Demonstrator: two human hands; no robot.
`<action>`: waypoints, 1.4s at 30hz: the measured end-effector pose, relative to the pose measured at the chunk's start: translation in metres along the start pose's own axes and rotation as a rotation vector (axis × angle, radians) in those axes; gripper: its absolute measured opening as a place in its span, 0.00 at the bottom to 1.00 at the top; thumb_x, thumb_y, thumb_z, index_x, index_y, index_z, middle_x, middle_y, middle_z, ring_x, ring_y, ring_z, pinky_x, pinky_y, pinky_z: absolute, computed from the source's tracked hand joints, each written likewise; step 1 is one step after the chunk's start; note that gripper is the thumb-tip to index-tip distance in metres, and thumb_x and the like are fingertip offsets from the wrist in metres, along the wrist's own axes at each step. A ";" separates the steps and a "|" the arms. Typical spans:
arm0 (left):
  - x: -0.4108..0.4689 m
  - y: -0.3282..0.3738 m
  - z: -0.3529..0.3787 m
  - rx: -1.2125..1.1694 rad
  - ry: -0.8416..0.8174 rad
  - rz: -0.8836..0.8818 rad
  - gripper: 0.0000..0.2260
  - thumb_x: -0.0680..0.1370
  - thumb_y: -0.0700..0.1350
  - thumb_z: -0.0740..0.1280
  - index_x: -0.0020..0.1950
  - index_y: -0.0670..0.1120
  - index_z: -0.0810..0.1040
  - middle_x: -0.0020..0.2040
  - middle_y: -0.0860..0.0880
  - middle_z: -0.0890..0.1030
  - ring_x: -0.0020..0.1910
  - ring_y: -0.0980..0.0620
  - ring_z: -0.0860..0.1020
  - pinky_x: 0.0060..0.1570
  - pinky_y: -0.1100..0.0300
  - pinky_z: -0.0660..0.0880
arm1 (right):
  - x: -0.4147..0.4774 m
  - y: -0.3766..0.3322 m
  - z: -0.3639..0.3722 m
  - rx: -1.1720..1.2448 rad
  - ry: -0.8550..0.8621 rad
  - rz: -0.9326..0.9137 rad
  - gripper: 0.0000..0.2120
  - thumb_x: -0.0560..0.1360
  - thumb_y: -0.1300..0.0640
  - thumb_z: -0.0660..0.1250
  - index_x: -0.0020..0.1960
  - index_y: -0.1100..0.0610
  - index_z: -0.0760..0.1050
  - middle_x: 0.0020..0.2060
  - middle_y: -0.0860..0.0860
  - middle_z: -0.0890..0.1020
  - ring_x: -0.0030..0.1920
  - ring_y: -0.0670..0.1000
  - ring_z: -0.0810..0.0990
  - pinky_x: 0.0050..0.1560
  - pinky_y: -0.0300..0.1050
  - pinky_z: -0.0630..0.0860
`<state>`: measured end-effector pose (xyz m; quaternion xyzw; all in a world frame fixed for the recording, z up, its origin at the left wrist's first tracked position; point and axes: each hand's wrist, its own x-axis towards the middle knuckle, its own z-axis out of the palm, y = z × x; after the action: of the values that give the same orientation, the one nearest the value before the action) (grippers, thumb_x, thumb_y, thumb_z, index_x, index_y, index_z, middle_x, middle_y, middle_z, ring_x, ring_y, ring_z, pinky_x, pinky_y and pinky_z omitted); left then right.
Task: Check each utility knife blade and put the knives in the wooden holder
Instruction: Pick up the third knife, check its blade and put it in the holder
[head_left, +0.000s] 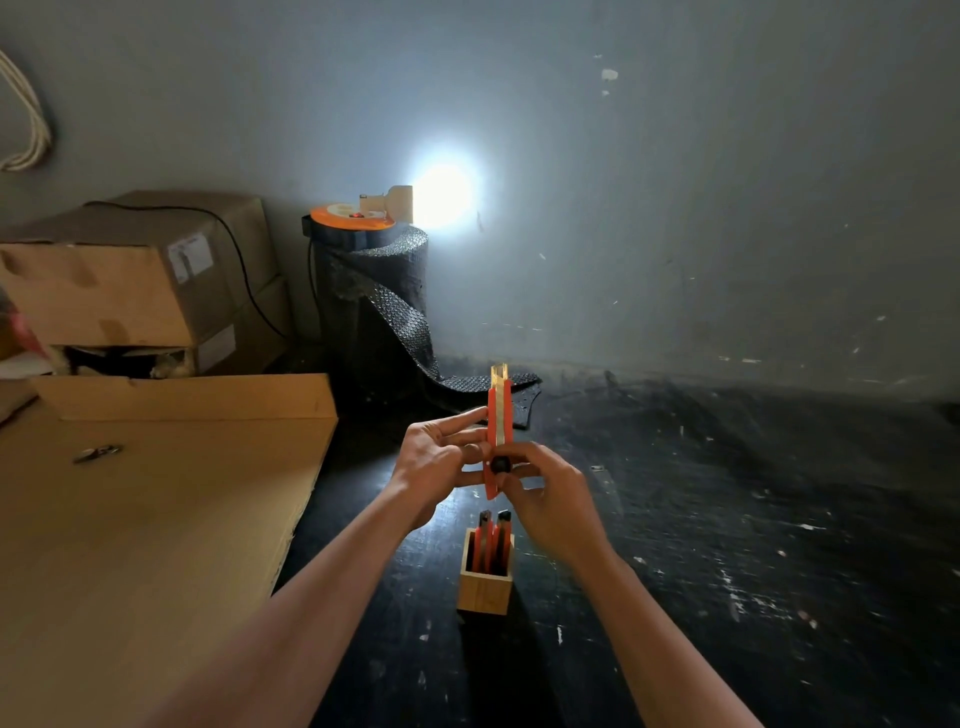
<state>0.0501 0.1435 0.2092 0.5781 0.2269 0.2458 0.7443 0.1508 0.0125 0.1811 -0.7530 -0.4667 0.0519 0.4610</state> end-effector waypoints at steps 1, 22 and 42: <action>0.001 0.000 -0.001 0.002 0.000 -0.001 0.21 0.76 0.25 0.67 0.67 0.41 0.80 0.50 0.45 0.89 0.48 0.44 0.88 0.39 0.51 0.85 | 0.001 0.000 0.000 -0.006 -0.010 0.001 0.12 0.77 0.58 0.72 0.59 0.47 0.79 0.52 0.41 0.82 0.46 0.32 0.78 0.45 0.23 0.72; 0.018 -0.078 -0.013 0.131 0.042 -0.049 0.19 0.75 0.31 0.73 0.66 0.39 0.80 0.49 0.44 0.89 0.47 0.46 0.88 0.47 0.51 0.85 | 0.021 0.041 0.016 0.274 -0.006 0.244 0.15 0.77 0.64 0.72 0.62 0.58 0.77 0.46 0.53 0.87 0.44 0.50 0.88 0.46 0.53 0.86; 0.041 -0.204 -0.041 0.835 0.023 -0.304 0.45 0.69 0.49 0.81 0.81 0.47 0.61 0.74 0.43 0.75 0.71 0.46 0.75 0.70 0.55 0.71 | 0.011 0.136 0.076 -0.065 -0.246 0.530 0.03 0.76 0.60 0.70 0.48 0.53 0.81 0.43 0.49 0.86 0.44 0.50 0.84 0.44 0.46 0.78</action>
<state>0.0773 0.1574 -0.0006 0.7864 0.3973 0.0274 0.4722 0.2070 0.0513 0.0409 -0.8511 -0.3075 0.2465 0.3468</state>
